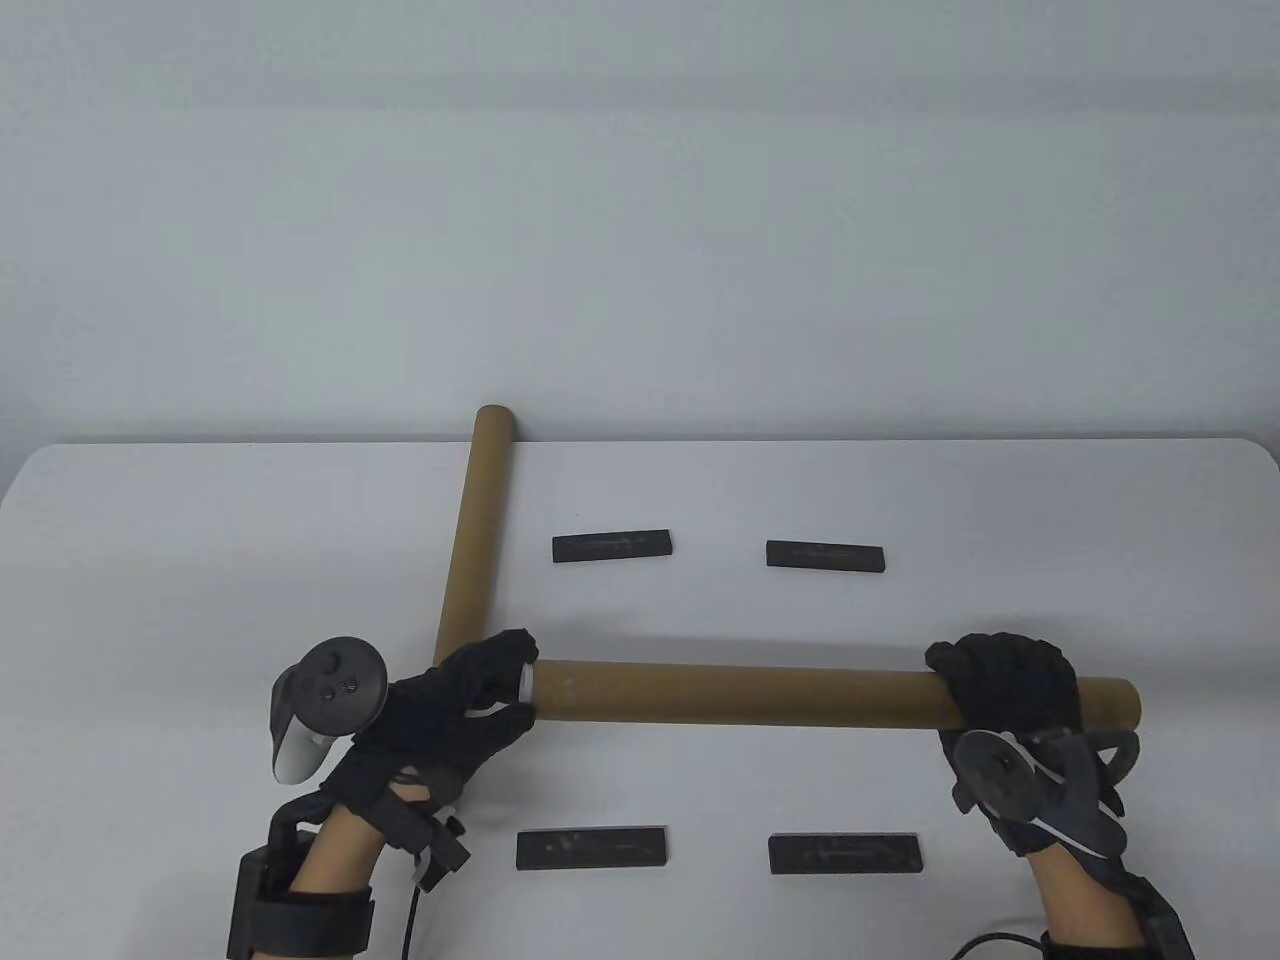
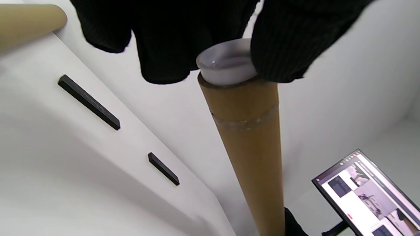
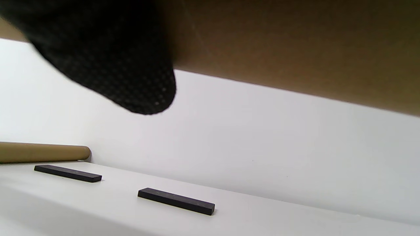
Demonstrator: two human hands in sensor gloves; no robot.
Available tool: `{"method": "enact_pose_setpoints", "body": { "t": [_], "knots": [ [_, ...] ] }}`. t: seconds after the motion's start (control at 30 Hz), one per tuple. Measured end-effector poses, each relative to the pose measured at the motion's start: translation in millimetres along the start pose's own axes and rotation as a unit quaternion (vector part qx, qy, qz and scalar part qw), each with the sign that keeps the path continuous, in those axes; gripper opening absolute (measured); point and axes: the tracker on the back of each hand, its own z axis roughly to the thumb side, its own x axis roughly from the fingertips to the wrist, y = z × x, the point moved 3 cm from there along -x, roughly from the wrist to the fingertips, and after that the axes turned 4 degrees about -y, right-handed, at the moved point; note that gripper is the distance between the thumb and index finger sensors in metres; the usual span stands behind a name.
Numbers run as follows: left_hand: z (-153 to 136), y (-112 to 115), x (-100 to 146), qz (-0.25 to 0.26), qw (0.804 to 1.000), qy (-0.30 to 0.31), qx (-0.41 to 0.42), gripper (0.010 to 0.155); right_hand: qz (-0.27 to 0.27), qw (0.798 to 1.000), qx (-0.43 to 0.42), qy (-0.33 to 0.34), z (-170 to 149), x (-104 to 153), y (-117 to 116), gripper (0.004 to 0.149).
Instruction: Roll up papers and store in mailing tubes
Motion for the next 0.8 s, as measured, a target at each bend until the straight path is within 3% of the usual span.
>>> {"method": "enact_pose_setpoints", "body": {
  "t": [0.07, 0.2, 0.3, 0.4, 0.5, 0.67, 0.8],
  "knots": [
    [-1.0, 0.3, 0.4, 0.009, 1.0, 0.001, 0.009, 0.072, 0.002, 1.0, -0.002, -0.001, -0.2, 0.2, -0.4, 0.068],
    [1.9, 0.3, 4.2, 0.085, 0.996, -0.006, 0.002, 0.07, 0.008, 1.0, -0.007, -0.011, -1.4, -0.3, -2.4, 0.068],
    [15.4, 12.0, 7.0, 0.124, 0.99, -0.004, -0.062, 0.066, 0.014, 1.0, -0.002, -0.017, -2.2, -1.7, -4.5, 0.068],
    [32.0, 30.3, 8.2, 0.118, 0.982, -0.004, -0.149, 0.076, 0.011, 1.0, -0.001, -0.023, -4.5, -1.6, -3.3, 0.068],
    [38.7, 44.4, 7.2, 0.101, 0.984, 0.002, -0.149, 0.088, 0.009, 1.0, 0.0, -0.026, -7.0, -0.9, -2.1, 0.068],
    [32.3, 45.8, 4.0, 0.084, 0.986, 0.0, -0.146, 0.093, 0.02, 0.999, 0.002, -0.025, -8.5, -1.9, -5.1, 0.068],
    [24.9, 40.7, 3.7, 0.084, 0.975, -0.033, -0.201, 0.098, 0.047, 0.999, 0.007, -0.025, -5.7, -6.3, -7.0, 0.068]
  ]
}}
